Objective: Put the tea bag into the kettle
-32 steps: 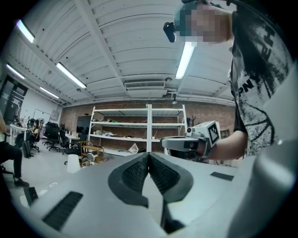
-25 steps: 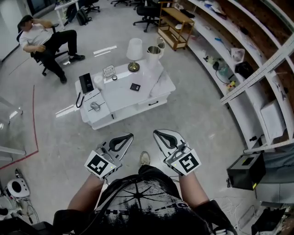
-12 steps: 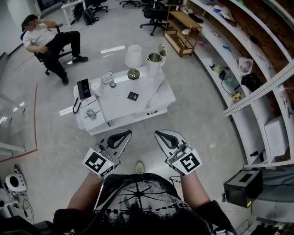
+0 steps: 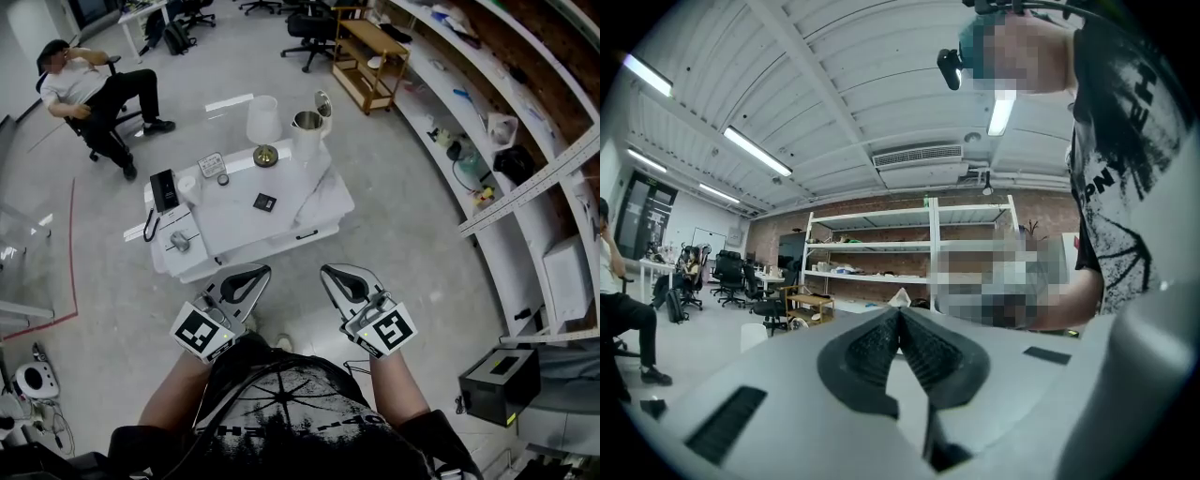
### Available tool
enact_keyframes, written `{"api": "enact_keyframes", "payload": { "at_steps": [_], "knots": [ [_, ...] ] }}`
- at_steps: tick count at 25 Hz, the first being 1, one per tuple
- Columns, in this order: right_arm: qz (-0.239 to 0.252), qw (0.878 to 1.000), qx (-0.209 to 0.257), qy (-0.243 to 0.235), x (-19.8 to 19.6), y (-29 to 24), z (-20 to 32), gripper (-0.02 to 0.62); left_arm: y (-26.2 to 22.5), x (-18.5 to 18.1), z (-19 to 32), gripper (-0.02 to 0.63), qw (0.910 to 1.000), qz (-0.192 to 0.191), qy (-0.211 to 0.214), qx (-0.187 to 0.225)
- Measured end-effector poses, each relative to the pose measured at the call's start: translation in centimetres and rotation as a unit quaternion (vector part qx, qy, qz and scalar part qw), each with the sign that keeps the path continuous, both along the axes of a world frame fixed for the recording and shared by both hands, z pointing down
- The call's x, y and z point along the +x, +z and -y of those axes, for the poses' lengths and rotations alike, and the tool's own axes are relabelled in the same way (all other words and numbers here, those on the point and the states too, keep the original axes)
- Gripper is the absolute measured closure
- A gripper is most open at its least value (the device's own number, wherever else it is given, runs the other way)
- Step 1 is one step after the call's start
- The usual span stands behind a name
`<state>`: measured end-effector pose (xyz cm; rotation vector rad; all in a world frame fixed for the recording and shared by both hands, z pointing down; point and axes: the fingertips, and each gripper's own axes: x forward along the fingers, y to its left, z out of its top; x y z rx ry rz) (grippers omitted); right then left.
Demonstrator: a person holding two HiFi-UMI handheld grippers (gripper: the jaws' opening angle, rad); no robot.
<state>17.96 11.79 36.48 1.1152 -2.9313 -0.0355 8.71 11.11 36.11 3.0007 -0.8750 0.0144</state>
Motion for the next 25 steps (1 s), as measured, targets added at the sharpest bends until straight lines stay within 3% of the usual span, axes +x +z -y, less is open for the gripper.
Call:
{"api": "enact_keyframes", "payload": {
  "at_steps": [5, 11, 25],
  "knots": [
    [-0.008, 1.0, 0.001, 0.007, 0.4, 0.2, 1.9, 0.586, 0.6, 0.3, 2.2, 0.6, 0.9999, -0.007, 0.003, -0.01],
    [0.016, 1.0, -0.006, 0.013, 0.7, 0.3, 5.3, 0.586, 0.8, 0.1, 5.9, 0.6, 0.9998, -0.014, 0.0, -0.012],
    [-0.006, 1.0, -0.005, 0.007, -3.0, -0.2, 19.7, 0.586, 0.3, -3.8, 20.1, 0.6, 0.9996, -0.024, -0.013, -0.011]
  ]
}}
